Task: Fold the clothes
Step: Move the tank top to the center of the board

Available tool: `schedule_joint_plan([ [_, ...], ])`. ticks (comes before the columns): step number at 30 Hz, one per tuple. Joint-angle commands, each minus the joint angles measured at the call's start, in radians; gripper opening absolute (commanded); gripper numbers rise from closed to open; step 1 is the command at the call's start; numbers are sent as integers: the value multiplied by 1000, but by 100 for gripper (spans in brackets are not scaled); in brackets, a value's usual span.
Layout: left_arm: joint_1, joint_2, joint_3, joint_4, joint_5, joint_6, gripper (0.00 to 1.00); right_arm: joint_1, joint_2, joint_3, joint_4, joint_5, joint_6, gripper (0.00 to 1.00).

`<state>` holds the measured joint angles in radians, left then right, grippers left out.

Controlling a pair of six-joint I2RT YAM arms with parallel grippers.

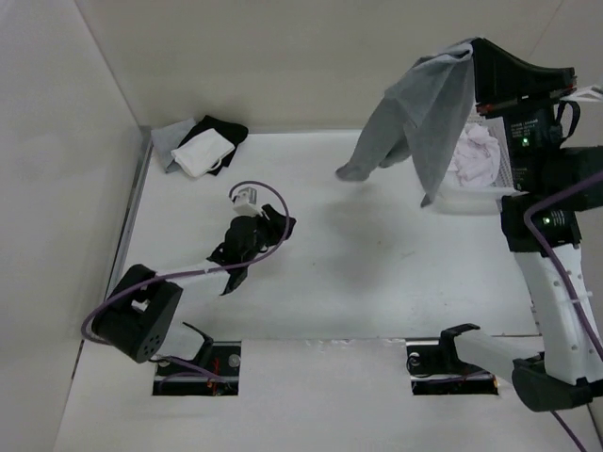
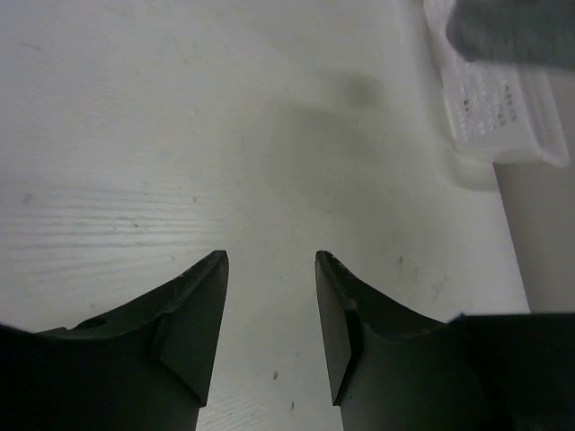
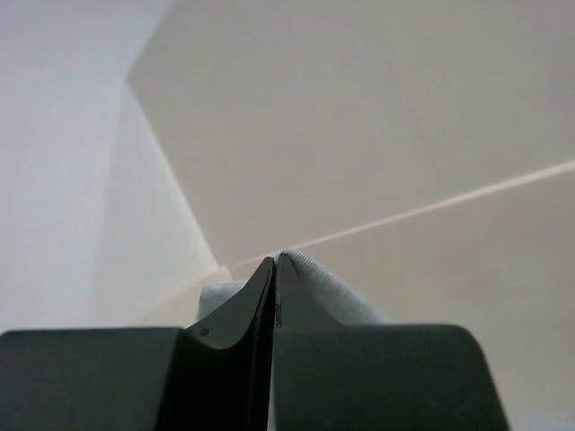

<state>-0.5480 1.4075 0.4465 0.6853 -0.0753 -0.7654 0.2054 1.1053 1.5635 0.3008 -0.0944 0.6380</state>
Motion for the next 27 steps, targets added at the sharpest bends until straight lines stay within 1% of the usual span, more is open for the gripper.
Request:
schedule_joint_plan([
  [1, 70, -134, -38, 11, -38, -24, 43, 142, -30, 9, 29, -5, -133, 2],
  [4, 130, -189, -58, -36, -29, -60, 44, 183, -12, -118, 41, 2, -112, 2],
  [6, 167, -214, -80, -56, -21, -81, 45, 193, 31, -239, 85, -5, -42, 2],
  [8, 187, -217, -89, -59, -2, -89, 45, 196, 94, -322, 128, -16, 18, 2],
  [11, 204, -205, -85, -73, 37, -91, 45, 206, 194, -359, 158, -30, 68, 1],
  [13, 205, -194, -74, -73, 45, -95, 45, 206, 250, -344, 153, -37, 69, 1],
  [15, 205, -189, -55, -78, 74, -101, 45, 206, 269, -312, 141, -44, 77, 1],
  [18, 205, -183, -39, -78, 80, -103, 45, 200, 234, -252, 106, -47, 54, 1],
  [20, 205, -183, -29, -78, 86, -113, 45, 205, 208, -168, 28, -44, 14, 1],
  [22, 202, -186, -20, -78, 86, -117, 45, 209, 191, -117, -29, -36, -23, 1],
  [27, 205, -220, -15, -78, 97, -135, 45, 341, 154, -31, -195, -25, -135, 1],
])
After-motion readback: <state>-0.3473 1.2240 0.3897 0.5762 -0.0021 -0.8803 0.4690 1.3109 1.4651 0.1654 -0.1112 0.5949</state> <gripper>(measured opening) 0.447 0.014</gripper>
